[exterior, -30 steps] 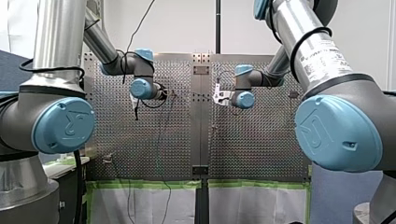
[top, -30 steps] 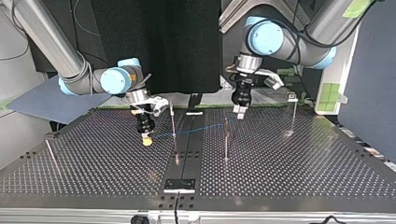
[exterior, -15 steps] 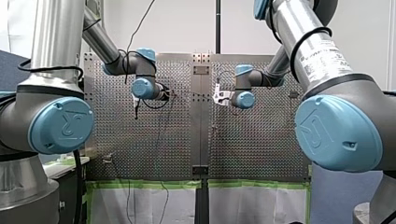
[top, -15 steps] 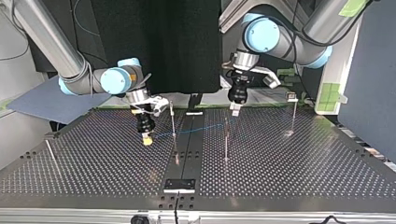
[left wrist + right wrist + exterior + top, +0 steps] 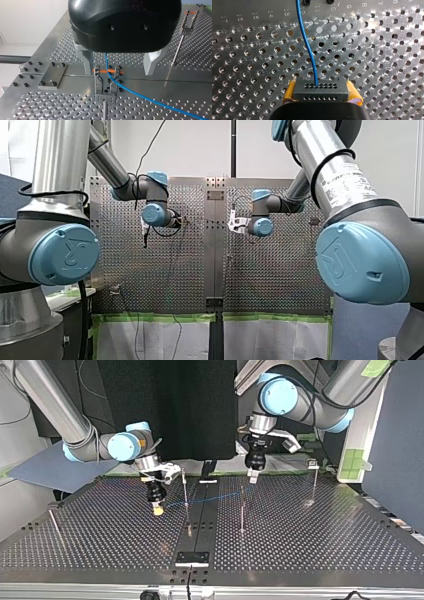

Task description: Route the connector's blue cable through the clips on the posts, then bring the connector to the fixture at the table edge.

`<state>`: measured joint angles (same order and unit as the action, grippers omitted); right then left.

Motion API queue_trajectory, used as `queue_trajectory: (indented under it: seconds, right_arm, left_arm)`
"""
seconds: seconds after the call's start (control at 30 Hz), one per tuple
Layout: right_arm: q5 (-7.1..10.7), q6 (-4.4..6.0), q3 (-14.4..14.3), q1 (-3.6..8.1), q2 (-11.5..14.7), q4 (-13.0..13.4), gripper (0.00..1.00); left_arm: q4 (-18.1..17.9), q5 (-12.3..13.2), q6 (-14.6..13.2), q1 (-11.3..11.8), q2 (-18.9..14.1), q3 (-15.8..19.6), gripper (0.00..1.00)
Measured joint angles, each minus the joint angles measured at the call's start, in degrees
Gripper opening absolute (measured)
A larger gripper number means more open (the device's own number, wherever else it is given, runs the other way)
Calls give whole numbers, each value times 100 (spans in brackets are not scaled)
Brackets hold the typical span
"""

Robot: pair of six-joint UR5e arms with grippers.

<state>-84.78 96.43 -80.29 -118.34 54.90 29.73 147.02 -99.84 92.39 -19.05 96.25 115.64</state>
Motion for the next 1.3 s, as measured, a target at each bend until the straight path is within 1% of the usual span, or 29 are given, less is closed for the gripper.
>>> queue_trajectory:
  seconds: [0.43,0.57,0.7,0.83,0.93,1.2,1.3]
  right_arm:
    - [1,0,0,0,-1,-2,0]
    - [1,-5,0,0,-1,-1,0]
    - [-1,-15,0,0,-3,5,0]
    - [-3,-17,0,0,-6,19,0]
    - [-4,-13,0,0,-8,23,0]
    - [29,-2,1,0,-11,19,0]
    - [49,1,1,-1,-12,10,0]
  left_arm:
    - [-1,2,4,-27,1,0,100]
    - [-29,33,-62,-94,2,-8,100]
    - [-36,10,-125,-216,12,-117,100]
    - [44,-109,-138,-376,98,-283,100]
    - [140,-238,-157,-514,221,-422,100]
    - [500,-628,-182,-906,609,-815,100]
    - [530,-779,-154,-1057,760,-966,100]
